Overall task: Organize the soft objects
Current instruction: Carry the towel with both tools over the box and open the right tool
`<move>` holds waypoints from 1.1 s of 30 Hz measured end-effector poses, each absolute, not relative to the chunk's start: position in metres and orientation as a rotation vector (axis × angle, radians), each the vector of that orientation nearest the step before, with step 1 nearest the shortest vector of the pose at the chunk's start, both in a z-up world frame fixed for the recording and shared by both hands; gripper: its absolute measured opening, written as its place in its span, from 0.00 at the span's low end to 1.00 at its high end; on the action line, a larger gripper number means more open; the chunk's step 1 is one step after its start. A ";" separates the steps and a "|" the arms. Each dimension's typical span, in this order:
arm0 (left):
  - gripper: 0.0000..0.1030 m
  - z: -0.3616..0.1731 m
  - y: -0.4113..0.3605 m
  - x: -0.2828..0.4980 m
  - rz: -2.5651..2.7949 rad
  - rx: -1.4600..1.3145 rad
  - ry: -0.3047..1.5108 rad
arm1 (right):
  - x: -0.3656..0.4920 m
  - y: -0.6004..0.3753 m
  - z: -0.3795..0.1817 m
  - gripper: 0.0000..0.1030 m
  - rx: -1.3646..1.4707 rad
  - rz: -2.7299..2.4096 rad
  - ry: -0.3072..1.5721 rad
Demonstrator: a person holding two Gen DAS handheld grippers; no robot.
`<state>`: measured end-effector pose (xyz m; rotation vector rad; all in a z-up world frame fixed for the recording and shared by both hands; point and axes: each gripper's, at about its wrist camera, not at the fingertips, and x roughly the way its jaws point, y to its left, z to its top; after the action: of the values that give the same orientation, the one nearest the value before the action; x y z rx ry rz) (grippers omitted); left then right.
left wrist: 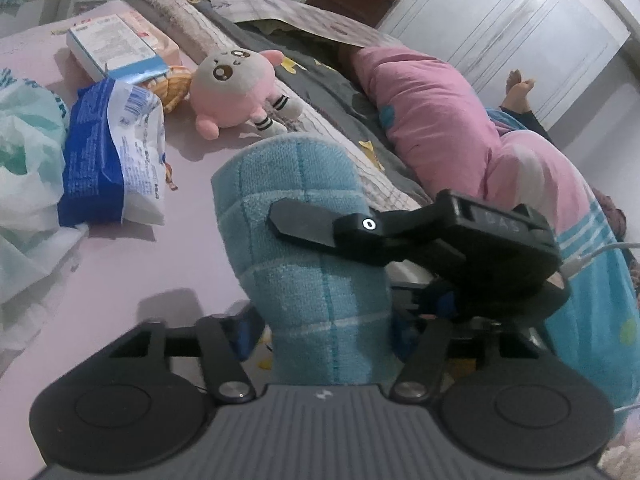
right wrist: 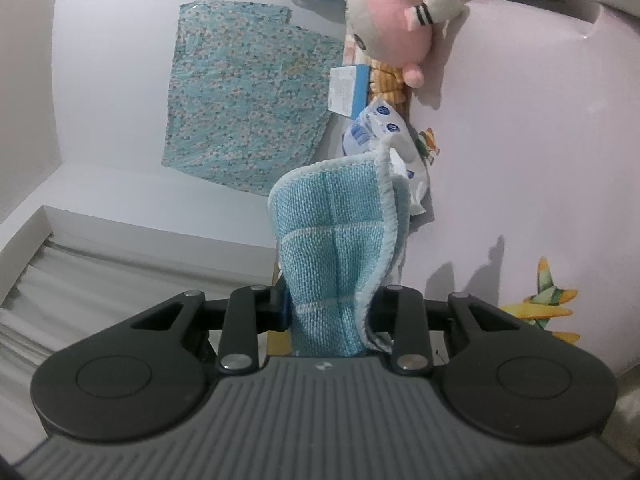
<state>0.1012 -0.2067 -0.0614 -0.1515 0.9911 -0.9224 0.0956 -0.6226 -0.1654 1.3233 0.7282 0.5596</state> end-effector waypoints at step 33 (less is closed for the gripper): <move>0.66 0.048 0.015 0.032 -0.439 -0.351 0.562 | 0.180 -0.395 0.001 0.27 0.896 1.082 0.846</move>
<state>0.0322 0.0146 0.0478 -0.3513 0.5619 -0.4390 0.1799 -0.3953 0.0013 0.8961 0.8462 1.0823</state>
